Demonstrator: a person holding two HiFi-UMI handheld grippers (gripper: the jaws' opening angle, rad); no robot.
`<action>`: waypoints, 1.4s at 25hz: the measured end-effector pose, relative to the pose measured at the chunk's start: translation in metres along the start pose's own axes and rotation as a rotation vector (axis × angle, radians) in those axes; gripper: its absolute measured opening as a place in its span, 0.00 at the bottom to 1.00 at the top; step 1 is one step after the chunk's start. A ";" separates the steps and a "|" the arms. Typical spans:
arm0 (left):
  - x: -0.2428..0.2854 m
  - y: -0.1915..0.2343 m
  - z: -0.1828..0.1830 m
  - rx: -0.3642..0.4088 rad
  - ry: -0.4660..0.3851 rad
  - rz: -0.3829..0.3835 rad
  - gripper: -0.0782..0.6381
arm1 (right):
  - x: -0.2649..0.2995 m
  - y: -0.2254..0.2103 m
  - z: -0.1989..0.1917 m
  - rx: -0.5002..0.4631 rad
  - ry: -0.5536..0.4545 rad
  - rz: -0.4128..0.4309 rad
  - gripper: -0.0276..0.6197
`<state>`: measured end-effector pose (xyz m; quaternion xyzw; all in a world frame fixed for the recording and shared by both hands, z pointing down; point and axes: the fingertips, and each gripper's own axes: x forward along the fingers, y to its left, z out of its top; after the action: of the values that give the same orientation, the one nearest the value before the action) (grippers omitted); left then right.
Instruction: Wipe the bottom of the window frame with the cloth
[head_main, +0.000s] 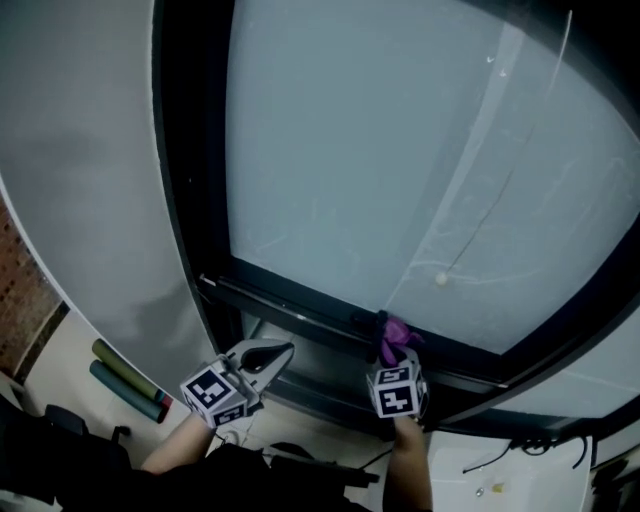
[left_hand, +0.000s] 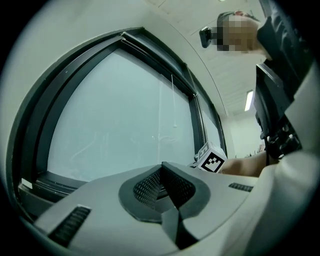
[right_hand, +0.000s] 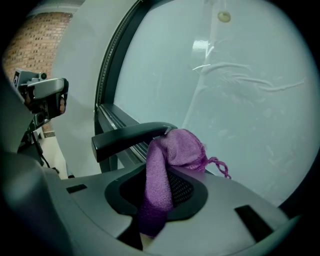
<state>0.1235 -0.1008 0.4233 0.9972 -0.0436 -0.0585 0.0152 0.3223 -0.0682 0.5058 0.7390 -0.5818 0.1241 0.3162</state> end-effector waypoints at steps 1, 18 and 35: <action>0.000 0.004 0.002 -0.007 0.003 -0.018 0.12 | 0.000 0.001 0.001 0.018 -0.011 -0.021 0.18; -0.022 0.075 0.001 -0.066 0.005 -0.250 0.12 | 0.000 0.030 0.014 0.318 -0.082 -0.367 0.18; -0.023 0.086 -0.004 -0.082 0.020 -0.294 0.12 | 0.007 0.051 0.035 0.398 -0.116 -0.456 0.17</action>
<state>0.0935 -0.1847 0.4330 0.9919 0.1052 -0.0519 0.0478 0.2702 -0.1018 0.4993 0.9039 -0.3822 0.1189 0.1511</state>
